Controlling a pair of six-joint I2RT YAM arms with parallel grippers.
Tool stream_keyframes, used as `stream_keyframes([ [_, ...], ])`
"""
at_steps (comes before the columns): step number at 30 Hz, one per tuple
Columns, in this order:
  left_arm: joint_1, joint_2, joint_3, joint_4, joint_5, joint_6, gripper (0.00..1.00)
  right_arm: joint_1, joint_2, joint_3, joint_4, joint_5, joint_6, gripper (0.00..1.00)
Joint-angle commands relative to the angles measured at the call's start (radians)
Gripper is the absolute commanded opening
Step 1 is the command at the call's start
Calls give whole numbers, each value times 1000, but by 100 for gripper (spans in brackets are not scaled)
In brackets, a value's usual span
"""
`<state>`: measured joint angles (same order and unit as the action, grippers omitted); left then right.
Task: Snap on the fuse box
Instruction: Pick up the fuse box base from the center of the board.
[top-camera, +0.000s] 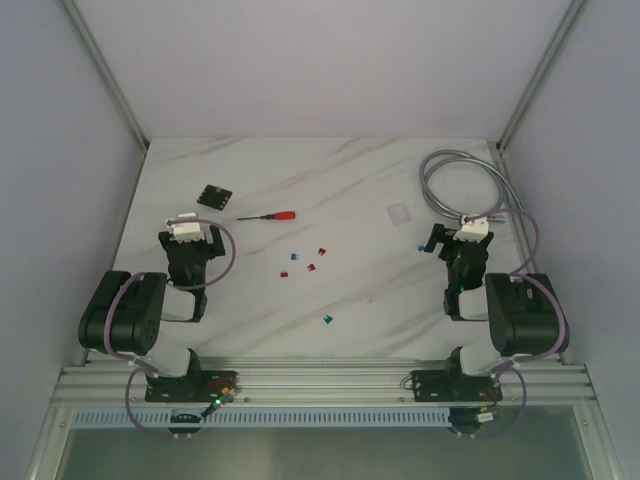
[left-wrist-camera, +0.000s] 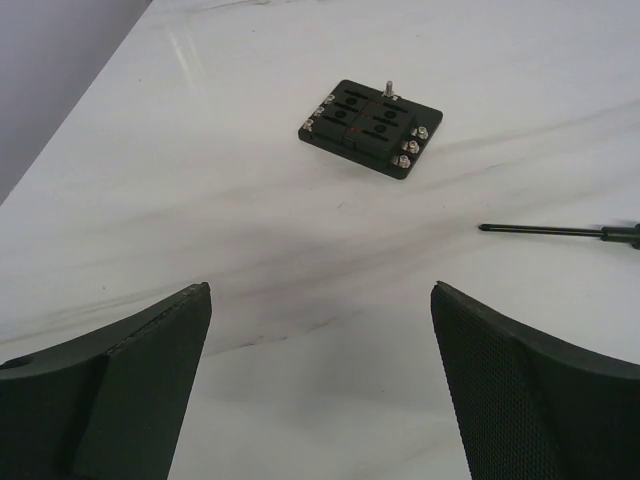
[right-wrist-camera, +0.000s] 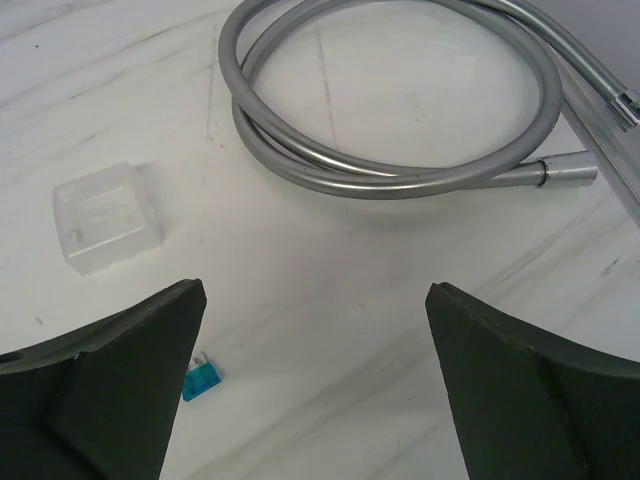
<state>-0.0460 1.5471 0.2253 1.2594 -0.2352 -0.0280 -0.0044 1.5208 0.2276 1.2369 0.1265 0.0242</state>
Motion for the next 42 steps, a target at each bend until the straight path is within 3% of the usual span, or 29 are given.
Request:
stream_keyframes([
  [1, -2, 4, 12, 17, 22, 14, 100, -1, 2, 12, 34, -9, -21, 100],
  [11, -2, 3, 10, 20, 21, 15, 100, -1, -6, 11, 32, -32, -30, 100],
  [15, -3, -22, 37, -51, 0, 5, 100, 4, -82, 49, -99, -59, -52, 100],
  [21, -3, -91, 287, -497, -152, -74, 100, 17, -216, 157, -388, -62, -31, 100],
  [26, 11, -18, 485, -714, -156, -178, 100, 66, -254, 244, -568, -57, 7, 100],
  [35, 91, 295, 895, -975, 3, -339, 97, 150, -290, 236, -588, -130, 33, 100],
  [42, 91, 498, 1113, -1117, -30, -418, 96, 159, -295, 230, -599, -155, 32, 100],
])
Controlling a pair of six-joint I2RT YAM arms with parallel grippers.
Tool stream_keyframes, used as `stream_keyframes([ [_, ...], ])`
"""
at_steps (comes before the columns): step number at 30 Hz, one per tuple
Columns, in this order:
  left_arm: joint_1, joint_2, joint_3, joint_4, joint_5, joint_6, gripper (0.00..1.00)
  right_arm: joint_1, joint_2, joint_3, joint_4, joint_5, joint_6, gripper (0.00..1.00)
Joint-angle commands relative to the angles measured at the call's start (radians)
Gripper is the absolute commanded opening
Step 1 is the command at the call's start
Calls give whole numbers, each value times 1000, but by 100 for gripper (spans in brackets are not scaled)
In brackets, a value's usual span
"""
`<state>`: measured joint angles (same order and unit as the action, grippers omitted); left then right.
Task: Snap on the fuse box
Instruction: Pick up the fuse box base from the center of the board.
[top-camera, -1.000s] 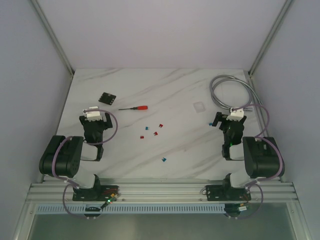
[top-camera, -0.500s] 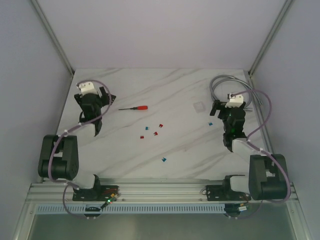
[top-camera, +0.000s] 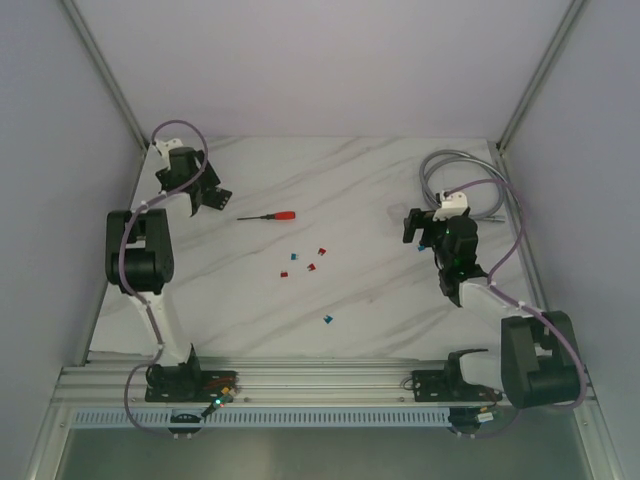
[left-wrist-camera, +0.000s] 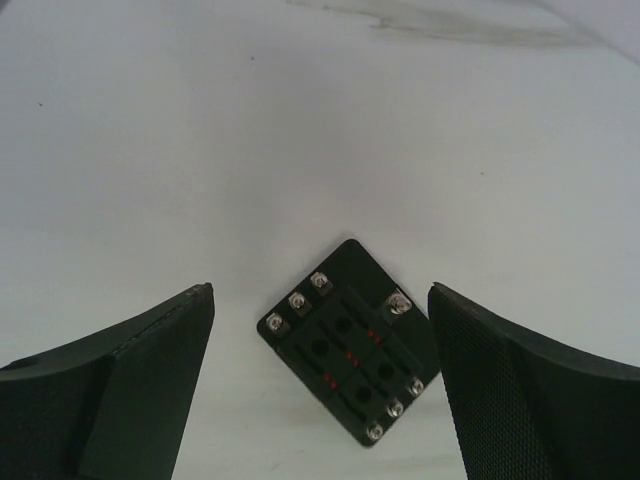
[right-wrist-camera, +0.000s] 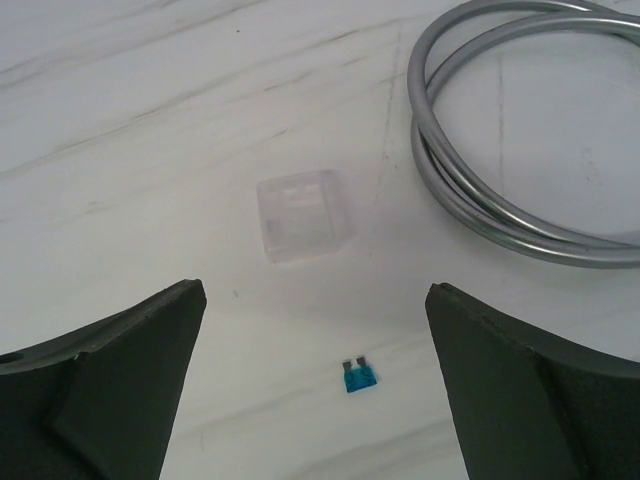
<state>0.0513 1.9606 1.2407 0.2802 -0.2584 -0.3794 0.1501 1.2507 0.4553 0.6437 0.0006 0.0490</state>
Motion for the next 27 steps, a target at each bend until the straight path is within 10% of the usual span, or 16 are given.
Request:
stream_keyframes([
  [1, -9, 108, 128, -167, -24, -67, 96, 5, -27, 1, -9, -26, 4, 100],
  [18, -52, 104, 127, -380, -150, -86, 93, 6, -54, -17, -30, 5, 11, 100],
  [27, -17, 80, 97, -380, -49, -87, 75, 5, -57, -23, -32, 3, 19, 100],
])
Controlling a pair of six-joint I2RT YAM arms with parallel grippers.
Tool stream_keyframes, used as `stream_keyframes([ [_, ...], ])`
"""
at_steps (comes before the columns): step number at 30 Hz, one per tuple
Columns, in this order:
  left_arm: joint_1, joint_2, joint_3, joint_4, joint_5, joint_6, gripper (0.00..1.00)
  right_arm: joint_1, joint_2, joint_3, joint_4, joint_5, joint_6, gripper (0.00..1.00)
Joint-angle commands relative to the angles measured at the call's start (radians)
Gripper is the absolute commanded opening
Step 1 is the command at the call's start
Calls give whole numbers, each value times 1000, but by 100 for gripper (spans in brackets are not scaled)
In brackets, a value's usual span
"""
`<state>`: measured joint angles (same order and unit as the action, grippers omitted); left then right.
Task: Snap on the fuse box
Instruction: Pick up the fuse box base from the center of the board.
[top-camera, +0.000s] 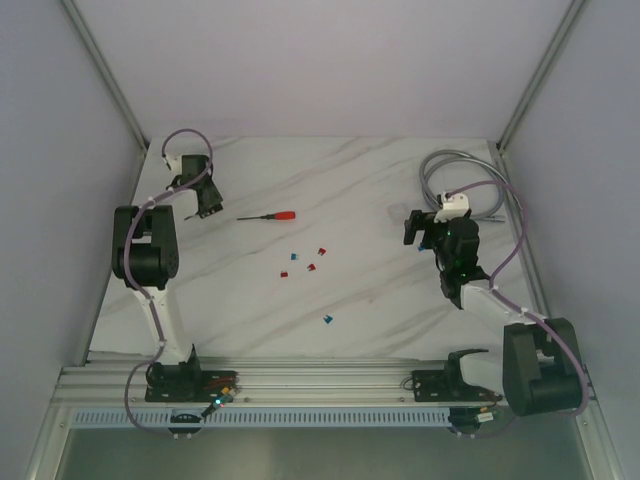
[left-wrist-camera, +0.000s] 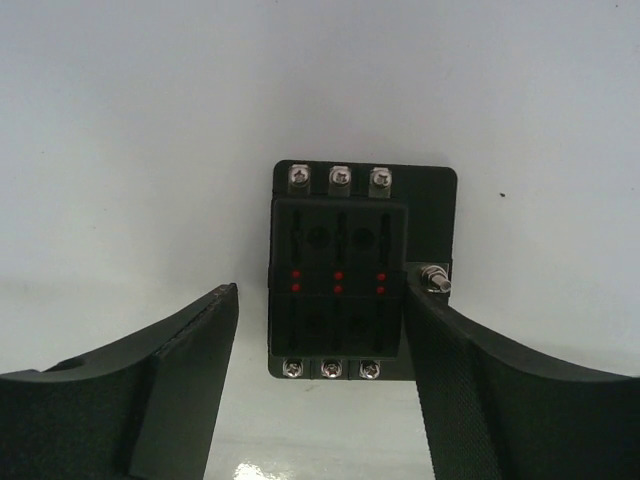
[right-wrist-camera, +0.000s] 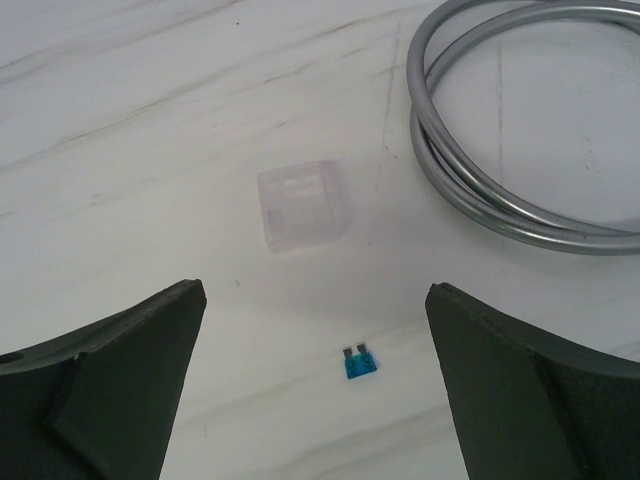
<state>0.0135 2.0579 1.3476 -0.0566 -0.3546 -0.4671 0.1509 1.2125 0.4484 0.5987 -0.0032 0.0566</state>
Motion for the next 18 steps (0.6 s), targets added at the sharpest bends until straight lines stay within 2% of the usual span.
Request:
stream_keyframes([
  [1, 23, -14, -6, -44, 60, 4, 72, 4, -19, -16, 13, 9, 11, 100],
  [9, 26, -25, -2, -55, 134, 36, 48, 6, -14, -14, 7, -14, 23, 100],
  [12, 21, -78, -59, -74, 151, 36, 46, 15, -26, -13, -8, -21, 34, 100],
  [18, -34, -286, -303, -81, 146, -12, 44, 45, -73, -37, -24, -20, 45, 100],
])
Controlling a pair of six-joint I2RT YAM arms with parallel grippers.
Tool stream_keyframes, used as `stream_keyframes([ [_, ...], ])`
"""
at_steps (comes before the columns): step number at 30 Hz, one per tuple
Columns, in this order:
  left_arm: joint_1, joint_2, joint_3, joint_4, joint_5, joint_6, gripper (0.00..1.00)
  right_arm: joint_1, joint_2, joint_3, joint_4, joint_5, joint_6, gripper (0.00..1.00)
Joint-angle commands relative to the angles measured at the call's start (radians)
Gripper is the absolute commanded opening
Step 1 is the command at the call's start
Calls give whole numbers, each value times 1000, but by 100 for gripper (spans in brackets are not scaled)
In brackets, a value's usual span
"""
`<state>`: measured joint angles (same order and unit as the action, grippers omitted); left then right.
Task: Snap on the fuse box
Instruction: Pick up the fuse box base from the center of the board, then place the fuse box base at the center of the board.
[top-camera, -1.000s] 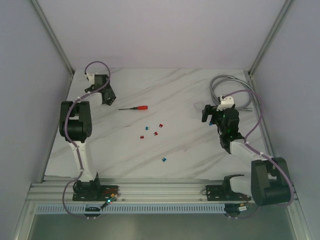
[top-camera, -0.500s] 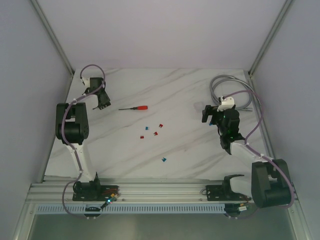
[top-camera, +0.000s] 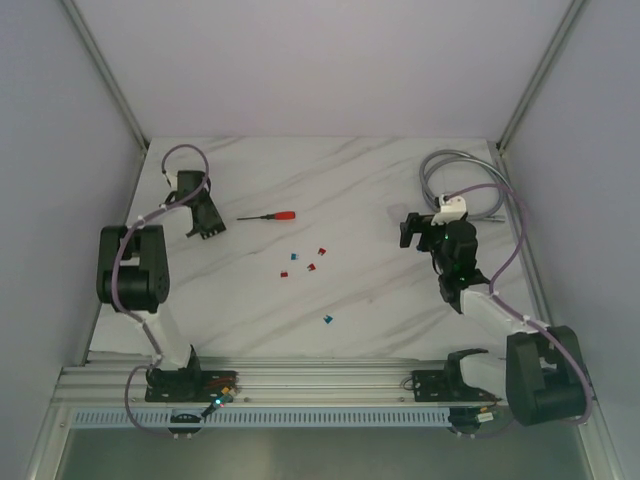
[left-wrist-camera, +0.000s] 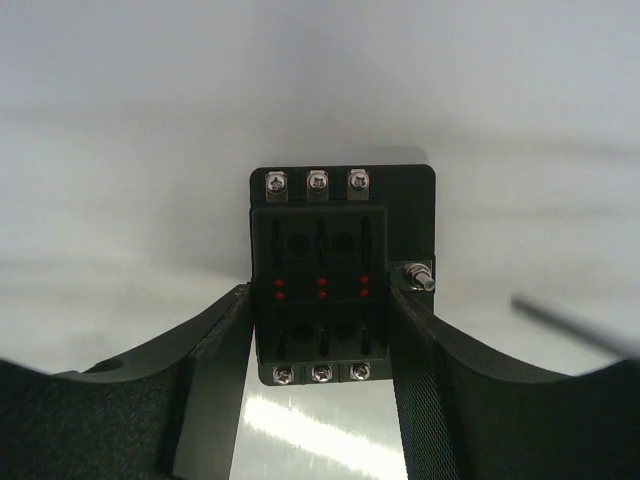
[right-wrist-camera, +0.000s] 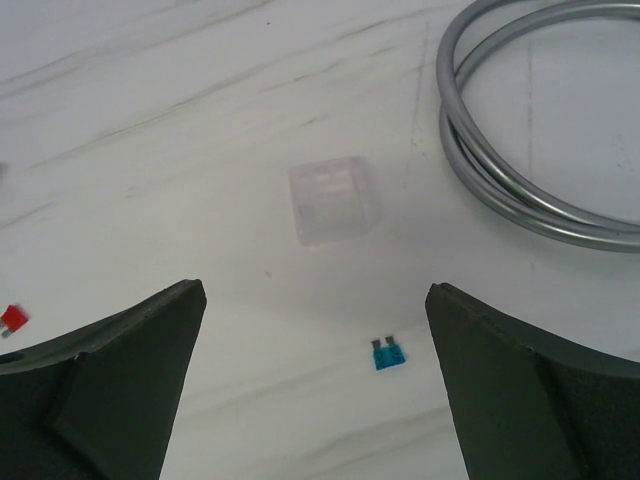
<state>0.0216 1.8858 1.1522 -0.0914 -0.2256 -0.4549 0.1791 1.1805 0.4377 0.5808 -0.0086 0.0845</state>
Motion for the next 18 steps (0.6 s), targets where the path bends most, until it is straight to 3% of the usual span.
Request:
stream_keyframes([
  [1, -60, -145, -145, -53, 15, -30, 43, 21, -48, -29, -9, -14, 20, 100],
  [10, -288, -426, -509, -121, -67, -143, 42, 65, -113, -46, -38, -27, 52, 100],
  [18, -512, -514, -608, -149, -35, -261, 43, 93, -191, -93, -58, -18, 85, 100],
])
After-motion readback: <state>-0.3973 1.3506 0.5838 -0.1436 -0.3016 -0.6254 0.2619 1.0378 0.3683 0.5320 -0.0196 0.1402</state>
